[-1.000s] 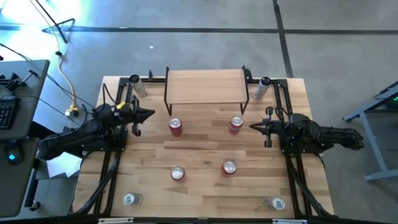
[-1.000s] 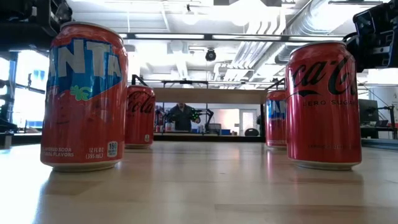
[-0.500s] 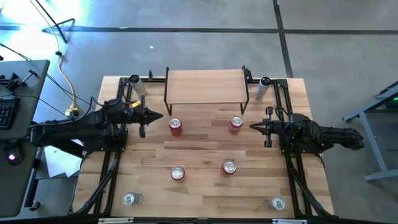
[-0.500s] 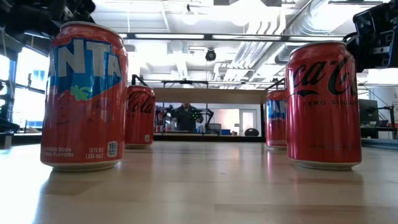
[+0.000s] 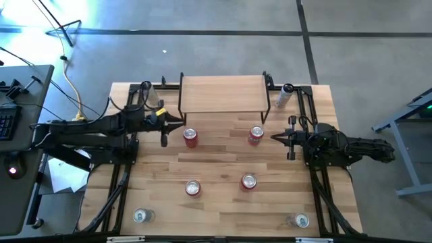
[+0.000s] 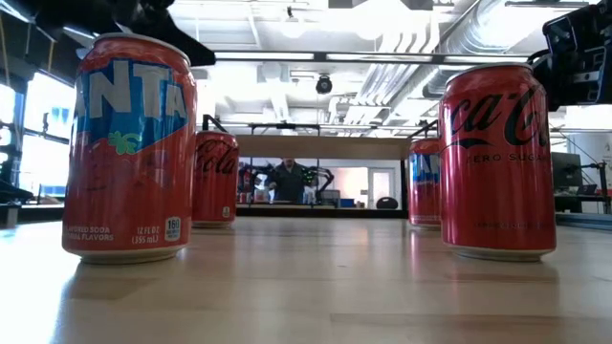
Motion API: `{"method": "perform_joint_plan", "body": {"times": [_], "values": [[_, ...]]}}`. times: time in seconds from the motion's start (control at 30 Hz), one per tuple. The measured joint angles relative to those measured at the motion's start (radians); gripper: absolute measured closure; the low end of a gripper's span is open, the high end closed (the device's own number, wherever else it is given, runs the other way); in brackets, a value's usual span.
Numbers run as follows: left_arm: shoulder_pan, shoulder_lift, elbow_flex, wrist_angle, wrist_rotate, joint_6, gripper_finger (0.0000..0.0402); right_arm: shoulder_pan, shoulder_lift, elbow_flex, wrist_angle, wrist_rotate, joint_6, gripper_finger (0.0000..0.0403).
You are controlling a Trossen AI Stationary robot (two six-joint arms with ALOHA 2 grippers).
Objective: Place canned beverage on shelf
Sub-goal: Put the top red and black soda can on the shelf
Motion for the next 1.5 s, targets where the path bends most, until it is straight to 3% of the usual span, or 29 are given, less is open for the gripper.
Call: {"method": "perform_joint_plan", "body": {"times": [0.37, 0.7, 0.9, 1.1, 1.27, 1.5], "values": [[-0.058, 0.155, 0.133, -0.184, -0.038, -0.178, 0.0196, 0.000, 0.000, 0.000, 0.000, 0.000, 0.000, 0.0402], [-0.097, 0.206, 0.155, -0.220, -0.168, -0.217, 0.0143, 0.000, 0.000, 0.000, 0.000, 0.000, 0.000, 0.0402], [-0.084, 0.206, 0.155, -0.242, -0.191, -0.228, 0.0127, 0.000, 0.000, 0.000, 0.000, 0.000, 0.000, 0.0402], [-0.011, 0.213, 0.212, -0.337, -0.082, -0.258, 0.0127, 0.000, 0.000, 0.000, 0.000, 0.000, 0.000, 0.0402], [0.030, 0.221, 0.301, -0.413, -0.067, -0.211, 0.0129, 0.000, 0.000, 0.000, 0.000, 0.000, 0.000, 0.0402], [0.054, 0.260, 0.421, -0.532, 0.015, -0.189, 0.0181, 0.000, 0.000, 0.000, 0.000, 0.000, 0.000, 0.0402]]}}
